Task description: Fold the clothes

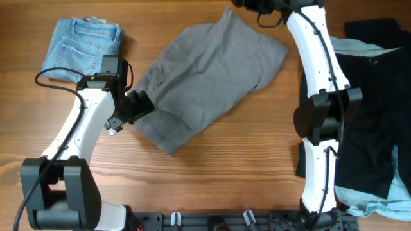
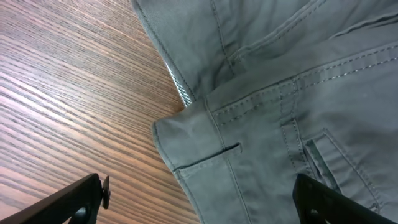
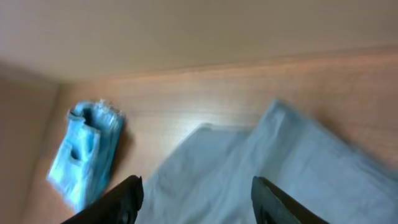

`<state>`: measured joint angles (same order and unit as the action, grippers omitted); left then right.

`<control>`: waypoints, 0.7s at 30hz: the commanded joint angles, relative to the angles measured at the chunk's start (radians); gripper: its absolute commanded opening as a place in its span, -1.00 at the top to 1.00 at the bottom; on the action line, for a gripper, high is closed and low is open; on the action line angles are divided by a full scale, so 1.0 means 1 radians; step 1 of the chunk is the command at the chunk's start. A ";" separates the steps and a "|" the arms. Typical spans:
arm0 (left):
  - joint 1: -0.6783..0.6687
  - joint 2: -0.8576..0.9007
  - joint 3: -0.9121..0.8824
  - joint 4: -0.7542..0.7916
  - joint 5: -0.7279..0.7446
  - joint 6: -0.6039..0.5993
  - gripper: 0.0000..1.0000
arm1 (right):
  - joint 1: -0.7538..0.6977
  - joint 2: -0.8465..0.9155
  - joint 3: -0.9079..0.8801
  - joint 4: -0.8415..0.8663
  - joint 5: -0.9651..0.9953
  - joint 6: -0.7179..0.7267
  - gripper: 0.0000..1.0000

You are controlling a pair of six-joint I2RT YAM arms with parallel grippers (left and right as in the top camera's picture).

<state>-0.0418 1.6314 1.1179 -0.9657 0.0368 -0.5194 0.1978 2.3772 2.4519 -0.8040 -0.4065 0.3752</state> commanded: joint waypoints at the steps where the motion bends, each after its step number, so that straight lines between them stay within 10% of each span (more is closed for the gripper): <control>1: 0.008 0.001 -0.005 0.004 0.016 0.019 -0.96 | 0.059 0.078 -0.013 0.100 0.220 0.045 -0.27; 11: 0.008 0.001 -0.005 0.005 0.016 0.019 -0.96 | 0.093 0.303 -0.013 0.238 0.303 0.212 -0.18; 15: 0.008 0.001 -0.005 0.005 0.016 0.019 -0.95 | 0.093 0.314 -0.013 0.225 0.306 0.212 0.19; 16: 0.008 0.001 -0.005 0.005 0.016 0.019 -0.95 | 0.093 0.314 -0.013 0.221 0.305 0.212 0.77; 17: 0.008 0.001 -0.005 0.004 0.015 0.019 -0.95 | 0.093 0.314 -0.013 0.232 0.298 0.212 0.92; 21: 0.028 0.001 -0.005 -0.045 0.015 0.018 -0.88 | 0.082 0.301 -0.012 0.537 -0.036 0.247 0.91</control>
<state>-0.0391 1.6318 1.1172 -0.9913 0.0448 -0.5129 0.2890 2.6720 2.4306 -0.3683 -0.2459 0.5800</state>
